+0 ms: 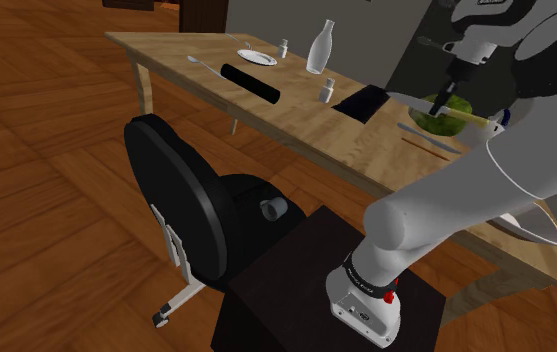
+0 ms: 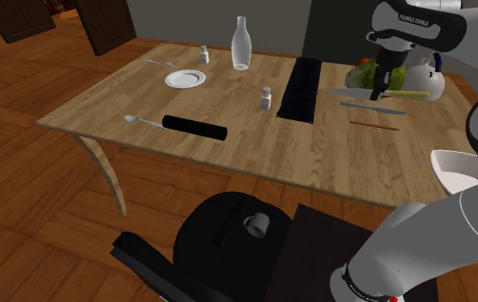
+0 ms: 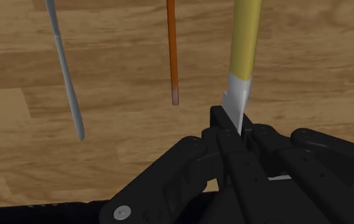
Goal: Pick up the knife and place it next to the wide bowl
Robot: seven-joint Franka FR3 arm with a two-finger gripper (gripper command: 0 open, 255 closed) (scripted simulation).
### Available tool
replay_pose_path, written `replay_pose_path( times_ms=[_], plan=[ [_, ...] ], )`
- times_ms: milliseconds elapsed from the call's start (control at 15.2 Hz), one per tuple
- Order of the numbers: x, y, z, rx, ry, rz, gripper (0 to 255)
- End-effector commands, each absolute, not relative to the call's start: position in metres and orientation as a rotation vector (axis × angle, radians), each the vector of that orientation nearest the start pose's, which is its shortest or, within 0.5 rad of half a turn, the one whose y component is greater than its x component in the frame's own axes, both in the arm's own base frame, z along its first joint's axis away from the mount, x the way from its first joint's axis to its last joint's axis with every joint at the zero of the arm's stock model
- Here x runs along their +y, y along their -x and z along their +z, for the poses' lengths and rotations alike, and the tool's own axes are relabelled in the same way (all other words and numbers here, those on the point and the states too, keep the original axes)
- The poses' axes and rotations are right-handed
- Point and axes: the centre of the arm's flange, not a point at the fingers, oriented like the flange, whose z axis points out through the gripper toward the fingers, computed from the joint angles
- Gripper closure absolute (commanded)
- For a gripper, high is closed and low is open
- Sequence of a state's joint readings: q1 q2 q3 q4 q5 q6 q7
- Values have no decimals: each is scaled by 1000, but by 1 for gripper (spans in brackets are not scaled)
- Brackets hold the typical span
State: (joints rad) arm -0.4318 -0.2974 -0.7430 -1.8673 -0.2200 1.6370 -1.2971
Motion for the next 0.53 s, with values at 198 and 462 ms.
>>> replay_pose_path(
  times_ms=[198,462],
  plan=[
    [-500,-65,597,-254,3132,33,255],
    [-520,-16,597,-254,3132,33,255]
  ],
)
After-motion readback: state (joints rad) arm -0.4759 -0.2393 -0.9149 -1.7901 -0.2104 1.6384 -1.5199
